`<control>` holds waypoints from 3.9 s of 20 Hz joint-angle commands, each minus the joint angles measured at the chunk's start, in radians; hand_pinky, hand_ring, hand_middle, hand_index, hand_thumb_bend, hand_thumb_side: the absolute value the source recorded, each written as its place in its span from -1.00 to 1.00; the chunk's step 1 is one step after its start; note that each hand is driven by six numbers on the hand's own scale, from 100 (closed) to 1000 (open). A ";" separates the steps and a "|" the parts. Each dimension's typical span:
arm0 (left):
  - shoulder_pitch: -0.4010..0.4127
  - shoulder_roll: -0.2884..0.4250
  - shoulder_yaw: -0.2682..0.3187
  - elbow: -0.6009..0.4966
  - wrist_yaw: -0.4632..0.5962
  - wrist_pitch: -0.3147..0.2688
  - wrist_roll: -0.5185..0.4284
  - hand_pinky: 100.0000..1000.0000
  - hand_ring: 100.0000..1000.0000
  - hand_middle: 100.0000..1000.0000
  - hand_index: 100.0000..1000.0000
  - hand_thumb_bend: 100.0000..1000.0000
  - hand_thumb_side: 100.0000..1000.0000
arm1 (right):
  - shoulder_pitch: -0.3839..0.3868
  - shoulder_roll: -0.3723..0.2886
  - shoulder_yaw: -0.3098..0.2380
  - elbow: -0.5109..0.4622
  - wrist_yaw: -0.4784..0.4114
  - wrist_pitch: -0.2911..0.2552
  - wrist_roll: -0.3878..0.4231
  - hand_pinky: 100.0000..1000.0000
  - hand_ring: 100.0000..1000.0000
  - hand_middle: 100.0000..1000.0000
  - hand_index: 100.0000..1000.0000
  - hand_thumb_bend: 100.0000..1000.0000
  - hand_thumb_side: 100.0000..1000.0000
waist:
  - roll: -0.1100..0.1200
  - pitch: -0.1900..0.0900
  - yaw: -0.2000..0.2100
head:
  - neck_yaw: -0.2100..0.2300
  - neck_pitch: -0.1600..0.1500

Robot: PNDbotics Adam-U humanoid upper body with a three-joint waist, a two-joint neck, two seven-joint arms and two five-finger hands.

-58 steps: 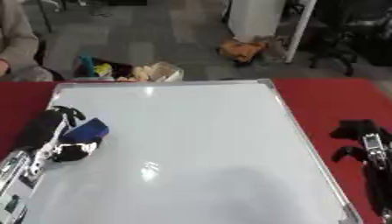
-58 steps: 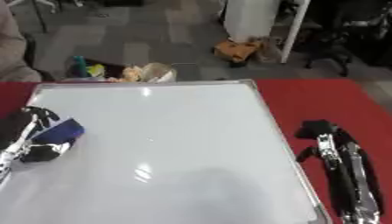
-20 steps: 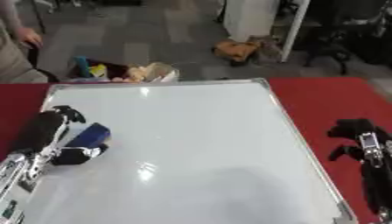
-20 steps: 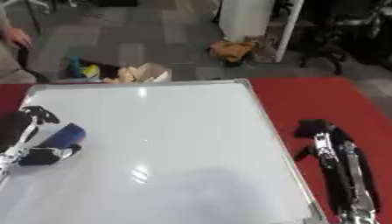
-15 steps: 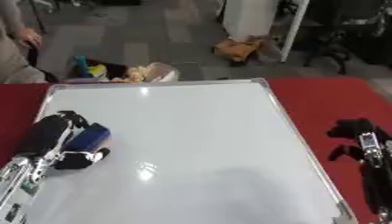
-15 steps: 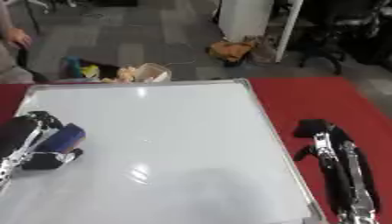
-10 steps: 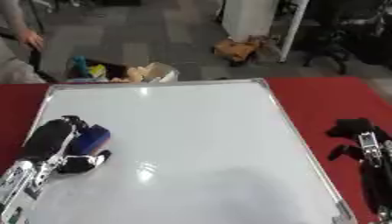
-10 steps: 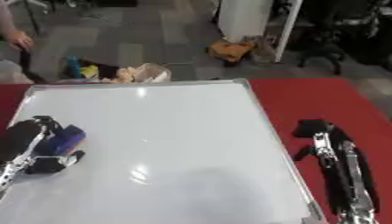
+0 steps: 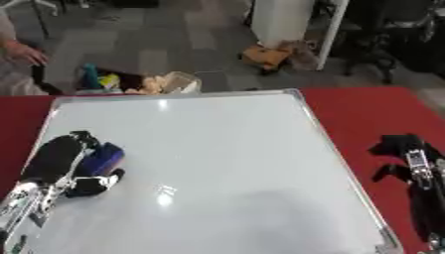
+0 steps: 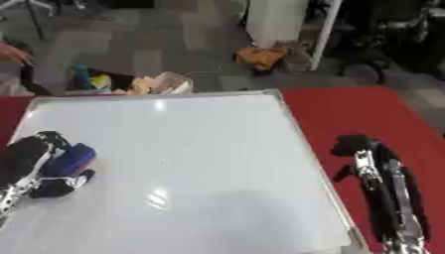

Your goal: Wipe the whiteboard clean with a brush.

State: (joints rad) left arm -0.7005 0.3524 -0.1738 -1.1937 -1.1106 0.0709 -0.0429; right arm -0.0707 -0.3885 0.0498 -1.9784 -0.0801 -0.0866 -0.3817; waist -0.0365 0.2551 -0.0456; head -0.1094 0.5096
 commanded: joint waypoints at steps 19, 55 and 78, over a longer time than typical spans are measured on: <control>0.011 0.003 0.004 0.012 -0.041 0.023 -0.023 -0.32 -0.06 -0.02 0.55 0.25 -0.12 | -0.004 -0.012 -0.012 -0.022 0.007 -0.002 -0.002 -0.44 0.21 0.02 0.28 -1.00 0.54 | -0.001 -0.012 0.000 | -0.009 0.007; -0.015 0.093 0.134 0.179 -0.177 0.164 0.090 -0.22 -0.20 -0.15 0.39 0.08 -0.20 | 0.001 -0.013 -0.012 -0.022 0.011 0.005 -0.001 -0.44 0.21 0.02 0.28 -1.00 0.54 | 0.005 -0.013 0.003 | -0.022 0.009; -0.115 -0.024 0.089 0.259 -0.239 0.112 0.104 -0.19 -0.17 -0.13 0.38 0.07 -0.18 | -0.002 -0.010 -0.009 -0.022 0.011 0.005 0.006 -0.44 0.21 0.02 0.28 -1.00 0.54 | 0.000 -0.011 -0.018 | -0.017 0.003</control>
State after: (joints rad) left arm -0.8136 0.3435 -0.0668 -0.9525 -1.3384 0.1953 0.0685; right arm -0.0659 -0.3837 0.0493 -1.9784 -0.0729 -0.0800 -0.3786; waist -0.0338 0.2524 -0.0616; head -0.1274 0.5174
